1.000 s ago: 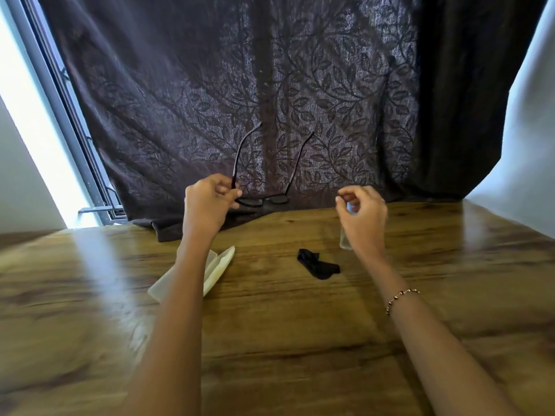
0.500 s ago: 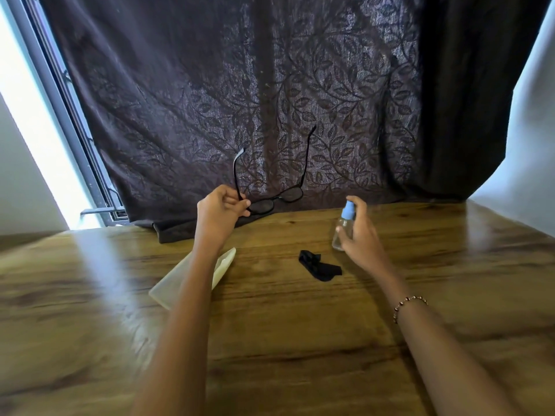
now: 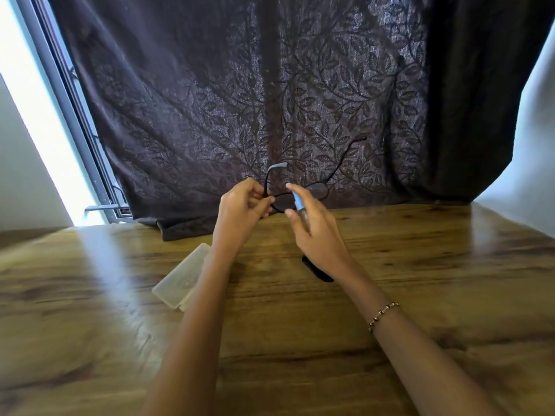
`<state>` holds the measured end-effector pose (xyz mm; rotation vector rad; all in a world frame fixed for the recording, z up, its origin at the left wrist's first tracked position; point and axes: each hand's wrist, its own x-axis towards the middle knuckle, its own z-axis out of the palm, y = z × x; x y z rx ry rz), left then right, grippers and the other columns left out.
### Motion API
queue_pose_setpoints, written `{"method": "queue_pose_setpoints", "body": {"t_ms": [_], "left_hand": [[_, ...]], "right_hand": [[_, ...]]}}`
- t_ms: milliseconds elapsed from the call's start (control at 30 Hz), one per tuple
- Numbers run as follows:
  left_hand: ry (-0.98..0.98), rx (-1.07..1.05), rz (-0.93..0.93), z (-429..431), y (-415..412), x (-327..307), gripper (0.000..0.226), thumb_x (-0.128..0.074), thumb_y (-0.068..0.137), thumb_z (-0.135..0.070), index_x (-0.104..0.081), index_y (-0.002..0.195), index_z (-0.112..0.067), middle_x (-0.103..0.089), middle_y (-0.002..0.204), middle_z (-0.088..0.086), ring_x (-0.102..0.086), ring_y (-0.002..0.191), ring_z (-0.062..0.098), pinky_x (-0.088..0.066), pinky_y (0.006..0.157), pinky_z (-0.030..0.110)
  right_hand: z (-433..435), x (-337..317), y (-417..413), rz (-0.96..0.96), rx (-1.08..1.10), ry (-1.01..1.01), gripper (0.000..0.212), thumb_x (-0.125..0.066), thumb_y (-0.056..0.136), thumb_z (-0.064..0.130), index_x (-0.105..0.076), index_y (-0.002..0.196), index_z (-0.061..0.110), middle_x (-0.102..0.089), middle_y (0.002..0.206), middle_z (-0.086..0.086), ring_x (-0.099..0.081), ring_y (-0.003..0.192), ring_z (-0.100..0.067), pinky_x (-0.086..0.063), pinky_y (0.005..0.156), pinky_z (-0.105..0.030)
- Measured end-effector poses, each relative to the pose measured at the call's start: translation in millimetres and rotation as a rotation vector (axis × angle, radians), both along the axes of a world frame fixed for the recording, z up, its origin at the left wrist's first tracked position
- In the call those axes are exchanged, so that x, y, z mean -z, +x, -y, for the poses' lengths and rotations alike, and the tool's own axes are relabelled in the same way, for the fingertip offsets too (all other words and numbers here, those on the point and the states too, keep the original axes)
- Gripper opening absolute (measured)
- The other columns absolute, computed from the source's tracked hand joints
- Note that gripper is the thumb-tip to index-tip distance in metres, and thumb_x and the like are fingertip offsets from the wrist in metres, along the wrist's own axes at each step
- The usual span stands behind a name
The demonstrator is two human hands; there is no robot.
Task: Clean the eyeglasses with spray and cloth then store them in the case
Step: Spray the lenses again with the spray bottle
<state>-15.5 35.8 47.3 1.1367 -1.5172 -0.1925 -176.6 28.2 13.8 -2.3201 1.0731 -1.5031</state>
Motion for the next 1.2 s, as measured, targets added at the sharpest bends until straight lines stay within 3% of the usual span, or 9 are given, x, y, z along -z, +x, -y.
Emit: {"method": "queue_pose_setpoints", "body": {"t_ms": [33,167,267,400,567,767,1000,1200], "left_hand": [[-0.005,0.002,0.004,0,-1,0,0.013,-0.07,0.082,-0.005,-0.058,0.085,-0.001,-0.067,0.077,0.013,-0.068,0.063,0.005,-0.057,0.06,0.02],[-0.016,-0.031,0.054,-1,-2,0,0.014,-0.072,0.081,-0.007,-0.059,0.084,-0.003,-0.068,0.081,0.012,-0.07,0.067,0.011,-0.058,0.066,0.024],[-0.042,-0.055,0.107,-2,-3,0,0.015,-0.073,0.08,-0.008,-0.059,0.083,-0.003,-0.068,0.081,0.011,-0.067,0.066,0.01,-0.056,0.065,0.023],[-0.073,-0.064,0.161,-1,-5,-1,0.015,-0.073,0.079,-0.01,-0.06,0.082,-0.004,-0.067,0.083,0.009,-0.065,0.071,0.018,-0.054,0.069,0.029],[-0.096,-0.051,0.192,0,-9,-1,0.015,-0.073,0.079,-0.01,-0.06,0.082,-0.003,-0.066,0.085,0.009,-0.065,0.072,0.02,-0.055,0.071,0.035],[-0.117,-0.06,0.205,1,-8,-1,0.015,-0.074,0.079,-0.011,-0.059,0.08,-0.006,-0.065,0.082,0.006,-0.063,0.07,0.015,-0.053,0.069,0.029],[-0.132,-0.071,0.207,-1,-8,-2,0.015,-0.074,0.079,-0.01,-0.059,0.08,-0.005,-0.064,0.082,0.007,-0.062,0.07,0.016,-0.053,0.07,0.034],[-0.139,-0.069,0.201,-2,-7,-4,0.016,-0.074,0.078,-0.009,-0.059,0.08,-0.003,-0.065,0.084,0.008,-0.063,0.072,0.019,-0.053,0.071,0.038]], "right_hand": [[-1,-2,-1,-0.013,0.007,-0.002,0.045,-0.049,0.098,0.03,-0.036,0.141,0.034,-0.06,0.108,0.002,-0.055,0.084,-0.002,-0.045,0.07,-0.023],[-2,-7,-6,-0.041,0.035,-0.015,0.045,-0.057,0.093,0.018,-0.044,0.134,0.029,-0.051,0.07,0.012,-0.049,0.055,0.0,-0.035,0.052,-0.017],[-1,-9,-10,-0.033,0.064,0.058,0.053,-0.063,0.084,0.013,-0.046,0.129,0.036,-0.058,0.061,0.0,-0.049,0.048,-0.006,-0.046,0.048,-0.03],[-2,-11,-12,-0.059,0.122,0.128,0.059,-0.065,0.079,0.017,-0.044,0.128,0.042,-0.063,0.067,-0.003,-0.059,0.056,-0.019,-0.054,0.055,-0.036],[2,-11,-15,-0.09,0.13,0.084,0.064,-0.067,0.082,0.015,-0.039,0.132,0.043,-0.05,0.061,0.011,-0.048,0.052,-0.004,-0.043,0.05,-0.023],[0,-13,-15,-0.064,0.186,0.062,0.064,-0.061,0.083,0.009,-0.043,0.136,0.04,-0.061,0.068,-0.007,-0.058,0.058,-0.025,-0.053,0.057,-0.041],[-4,-18,-14,-0.005,0.233,0.011,0.062,-0.061,0.082,0.008,-0.046,0.135,0.038,-0.06,0.067,-0.01,-0.055,0.053,-0.025,-0.052,0.053,-0.042],[-6,-16,-11,-0.125,0.162,-0.021,0.069,-0.061,0.084,0.013,-0.036,0.141,0.04,-0.063,0.082,-0.005,-0.061,0.069,-0.024,-0.053,0.063,-0.037]]}}
